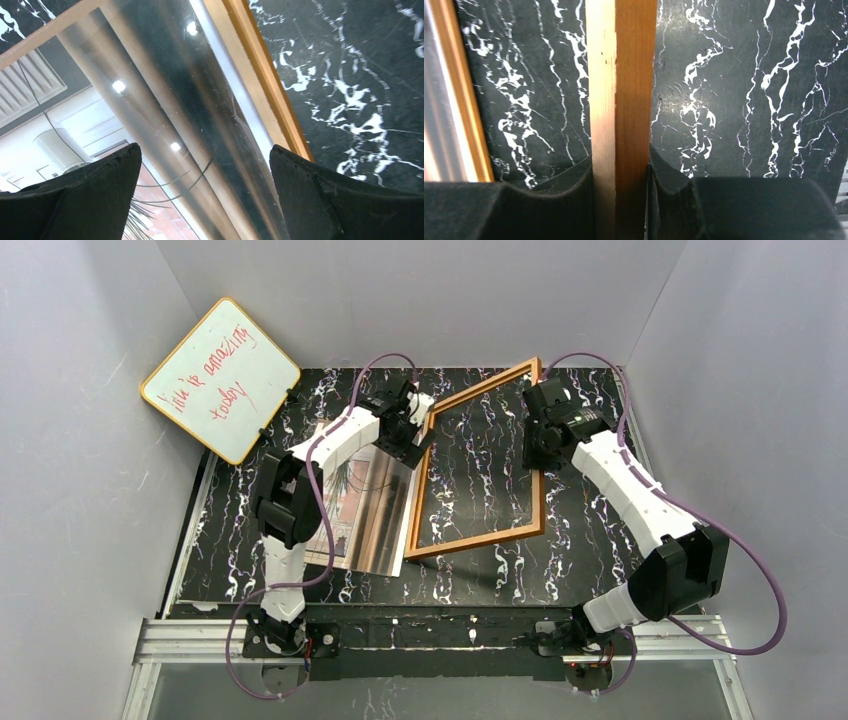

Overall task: Put the photo into the frame
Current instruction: Turn over the photo frame at the center of the board.

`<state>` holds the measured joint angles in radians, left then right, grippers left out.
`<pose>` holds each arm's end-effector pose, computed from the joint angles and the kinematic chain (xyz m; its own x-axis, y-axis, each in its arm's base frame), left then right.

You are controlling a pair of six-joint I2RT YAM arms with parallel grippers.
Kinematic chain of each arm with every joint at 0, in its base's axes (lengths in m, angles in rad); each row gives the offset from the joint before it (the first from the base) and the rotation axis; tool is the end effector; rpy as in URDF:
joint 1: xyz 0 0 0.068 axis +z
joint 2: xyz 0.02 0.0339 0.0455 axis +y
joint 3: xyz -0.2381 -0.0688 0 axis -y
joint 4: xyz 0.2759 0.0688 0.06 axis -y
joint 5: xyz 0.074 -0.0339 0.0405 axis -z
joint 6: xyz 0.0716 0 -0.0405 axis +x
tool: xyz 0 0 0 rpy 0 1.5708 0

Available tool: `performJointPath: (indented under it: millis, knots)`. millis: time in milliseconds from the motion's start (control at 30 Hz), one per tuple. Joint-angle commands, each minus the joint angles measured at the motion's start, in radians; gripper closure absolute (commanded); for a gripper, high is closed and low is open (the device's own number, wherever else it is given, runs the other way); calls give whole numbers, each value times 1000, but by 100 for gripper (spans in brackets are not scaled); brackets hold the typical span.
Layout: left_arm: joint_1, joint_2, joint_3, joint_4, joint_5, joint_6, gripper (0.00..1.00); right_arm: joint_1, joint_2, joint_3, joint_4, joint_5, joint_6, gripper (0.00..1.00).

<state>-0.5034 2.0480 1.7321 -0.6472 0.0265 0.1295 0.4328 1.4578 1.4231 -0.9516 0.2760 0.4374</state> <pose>0.4312 -0.2397 0.1768 -0.6491 0.5049 -0.5690 0.5842 0.8099 0.0522 0.3257 0.1290 0.2813 -0.7989 0.0798 -0.5961 0.0788 0.9965 0.0279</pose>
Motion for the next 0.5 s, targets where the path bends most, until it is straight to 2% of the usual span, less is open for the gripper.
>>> performJointPath:
  millis: [0,167,467]
  knots:
    - [-10,-32,-68,28,-101,65,2,3,-48,-42,46,52,-18,63]
    - [-11,-32,-126,58,-161,97,2,4,-42,-128,76,84,-3,63]
    - [-11,-10,-182,76,-166,144,2,4,-8,-256,120,151,29,63]
